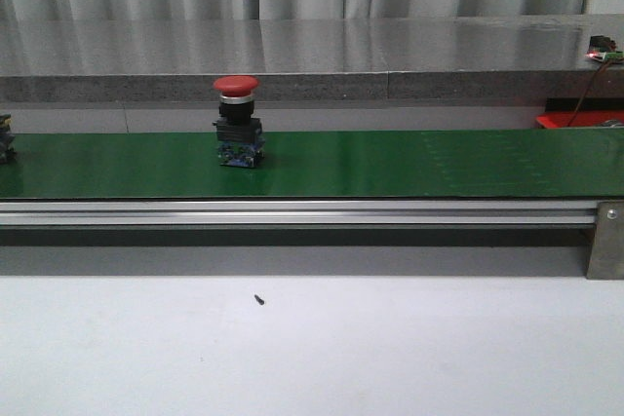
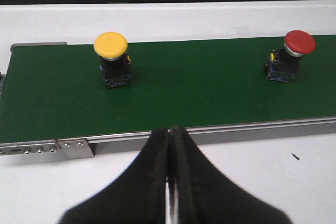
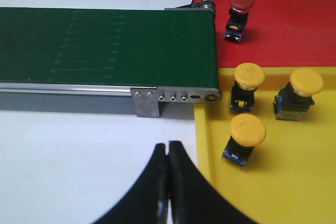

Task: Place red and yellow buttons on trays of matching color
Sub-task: 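Lower the right gripper onto the red button at the belt end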

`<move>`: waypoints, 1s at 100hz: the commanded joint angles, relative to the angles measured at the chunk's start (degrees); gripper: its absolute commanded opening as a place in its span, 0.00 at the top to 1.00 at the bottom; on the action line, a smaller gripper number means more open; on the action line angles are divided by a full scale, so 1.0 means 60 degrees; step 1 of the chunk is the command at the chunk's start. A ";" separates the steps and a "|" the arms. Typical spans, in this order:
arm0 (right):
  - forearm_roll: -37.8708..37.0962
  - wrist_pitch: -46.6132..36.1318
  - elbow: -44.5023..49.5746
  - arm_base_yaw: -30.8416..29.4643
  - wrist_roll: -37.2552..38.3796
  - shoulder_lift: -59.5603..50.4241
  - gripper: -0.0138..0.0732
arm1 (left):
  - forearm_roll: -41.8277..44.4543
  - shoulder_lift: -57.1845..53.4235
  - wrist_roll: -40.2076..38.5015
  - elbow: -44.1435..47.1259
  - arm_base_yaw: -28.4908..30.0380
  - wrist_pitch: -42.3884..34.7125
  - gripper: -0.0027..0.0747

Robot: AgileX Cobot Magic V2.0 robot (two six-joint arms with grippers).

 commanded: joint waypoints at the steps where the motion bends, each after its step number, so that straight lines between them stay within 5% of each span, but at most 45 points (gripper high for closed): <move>1: -0.0003 -0.0748 -0.0227 0.0028 -0.0076 0.0037 0.92 | -0.0217 -0.0640 0.0014 0.0262 -0.0057 -0.0799 0.99; 29: 0.0008 -0.0055 -0.0926 0.0070 -0.0273 0.0845 0.92 | -0.0217 -0.1871 0.0014 0.1129 -0.0057 -0.0870 0.99; 78: 0.0211 0.1444 -0.4448 0.1097 -0.0539 0.5059 0.91 | -0.0217 -0.1949 0.0014 0.1144 -0.0057 -0.0854 0.99; 90: 0.0258 0.1566 -0.5247 0.1595 -0.0539 0.6212 0.76 | -0.0217 -0.1949 0.0014 0.1144 -0.0057 -0.0854 0.99; 100: 0.0268 0.1556 -0.5890 0.1998 -0.0539 0.7096 0.51 | -0.0217 -0.1949 0.0014 0.1144 -0.0057 -0.0854 0.99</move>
